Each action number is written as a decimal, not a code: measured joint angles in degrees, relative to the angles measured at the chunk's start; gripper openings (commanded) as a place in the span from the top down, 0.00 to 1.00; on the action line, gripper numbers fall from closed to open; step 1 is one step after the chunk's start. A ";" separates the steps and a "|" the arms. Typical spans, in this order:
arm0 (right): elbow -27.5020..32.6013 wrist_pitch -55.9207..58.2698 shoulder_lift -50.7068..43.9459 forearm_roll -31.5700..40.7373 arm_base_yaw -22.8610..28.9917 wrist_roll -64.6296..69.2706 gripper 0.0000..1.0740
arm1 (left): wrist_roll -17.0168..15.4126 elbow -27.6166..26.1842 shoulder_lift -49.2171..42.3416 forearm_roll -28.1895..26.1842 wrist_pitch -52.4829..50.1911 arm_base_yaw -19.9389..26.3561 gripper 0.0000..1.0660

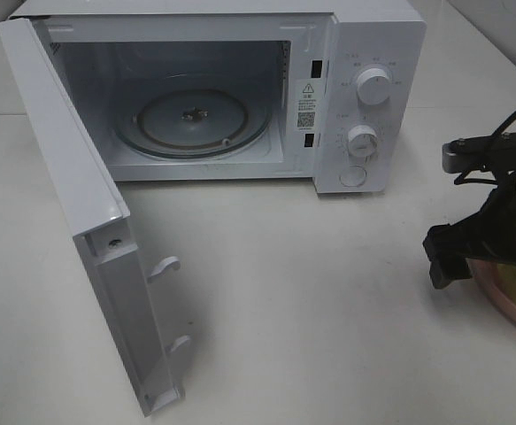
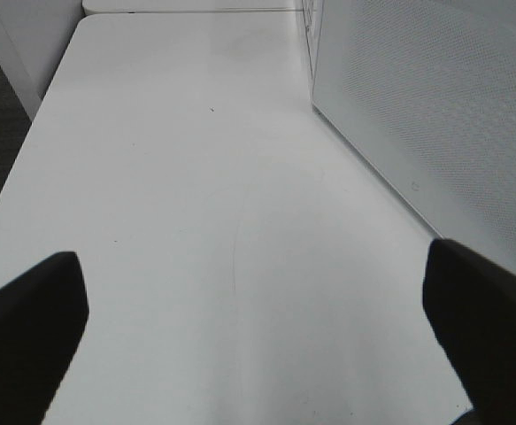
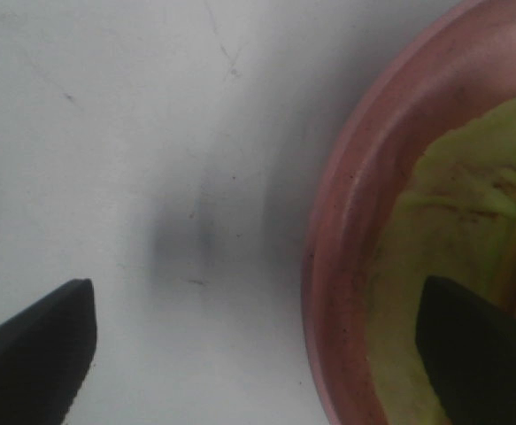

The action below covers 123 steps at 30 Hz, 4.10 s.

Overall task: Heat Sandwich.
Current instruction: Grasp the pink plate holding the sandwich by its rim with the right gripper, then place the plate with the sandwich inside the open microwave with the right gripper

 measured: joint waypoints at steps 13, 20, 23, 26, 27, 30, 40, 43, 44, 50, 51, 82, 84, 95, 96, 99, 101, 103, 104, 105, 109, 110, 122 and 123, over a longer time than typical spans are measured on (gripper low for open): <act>0.00 -2.64 5.90 -0.34 -0.06 0.34 0.18 | 0.00 0.00 0.00 0.00 0.00 0.00 0.08; 0.00 -2.98 5.90 -0.52 -0.06 0.34 0.39 | 0.00 0.00 0.00 0.00 0.00 0.00 0.08; 0.00 -2.98 5.90 -1.55 -0.06 0.86 0.59 | 0.00 0.00 0.00 0.00 0.00 0.00 0.08; 0.00 -2.86 5.90 -3.95 -0.06 3.90 0.90 | 0.00 0.00 0.00 0.00 0.00 0.00 0.08; 0.00 -2.86 5.90 -3.95 -0.06 3.90 0.90 | 0.00 0.00 0.00 0.00 0.00 0.00 0.08; 0.00 -2.58 5.90 -6.25 -0.06 5.67 1.00 | 0.00 0.00 0.00 0.00 0.00 0.00 0.08; 0.00 -2.52 5.90 -7.45 -0.06 6.19 1.00 | 0.00 0.00 0.00 0.00 0.00 0.00 0.08; 0.00 -2.06 5.90 -8.02 -0.06 6.19 1.00 | 0.00 0.00 0.00 0.00 0.00 0.00 0.08; 0.00 -1.60 5.90 -8.25 -0.06 6.19 1.00 | 0.00 0.00 0.00 0.00 0.00 0.00 0.08; -0.17 0.46 5.90 -9.80 -0.06 7.05 1.00 | 0.00 0.00 0.00 0.00 0.00 0.00 0.08; -0.34 1.32 5.90 -10.26 -0.06 7.62 1.00 | 0.00 0.00 0.00 0.00 0.00 0.00 0.08; -0.97 17.53 -5.56 -15.99 11.97 10.71 1.00 | 0.00 0.00 0.00 0.00 0.00 0.00 0.08; -0.74 17.53 -6.07 -15.99 12.72 10.71 1.00 | 0.00 0.00 0.00 0.00 0.00 0.00 0.08; 5.10 19.82 -14.09 -15.30 21.26 10.66 1.00 | 0.00 0.00 0.00 0.00 0.00 0.00 0.08; 5.56 20.00 -14.84 -15.30 22.12 10.66 1.00 | 0.00 0.00 0.00 0.00 0.00 0.00 0.08; 6.42 20.51 -16.84 -15.30 24.92 10.66 1.00 | 0.00 0.00 0.00 0.00 0.00 0.00 0.08; 6.70 21.43 -17.82 -15.24 26.87 10.60 1.00 | 0.00 0.00 0.00 0.00 0.00 0.00 0.08; 6.70 22.29 -18.74 -15.24 28.76 10.54 1.00 | 0.00 0.00 0.00 0.00 0.00 0.00 0.08; 6.70 22.80 -19.08 -15.18 29.79 10.37 1.00 | 0.00 0.00 0.00 0.00 0.00 0.00 0.08; 6.70 23.15 -19.42 -15.18 30.65 10.14 1.00 | 0.00 0.00 0.00 0.00 0.00 0.00 0.08; 6.70 24.18 -20.28 -15.13 34.84 9.57 1.00 | 0.00 0.00 0.00 0.00 0.00 0.00 0.08; 6.70 24.47 -20.28 -15.13 35.70 9.45 1.00 | 0.00 0.00 0.00 0.00 0.00 0.00 0.08; 6.70 24.47 -20.28 -15.07 45.44 5.04 1.00 | 0.00 0.00 0.00 0.00 0.00 0.00 0.08; 6.70 24.41 -20.28 -15.01 46.01 4.24 1.00 | 0.00 0.00 0.00 0.00 0.00 0.00 0.08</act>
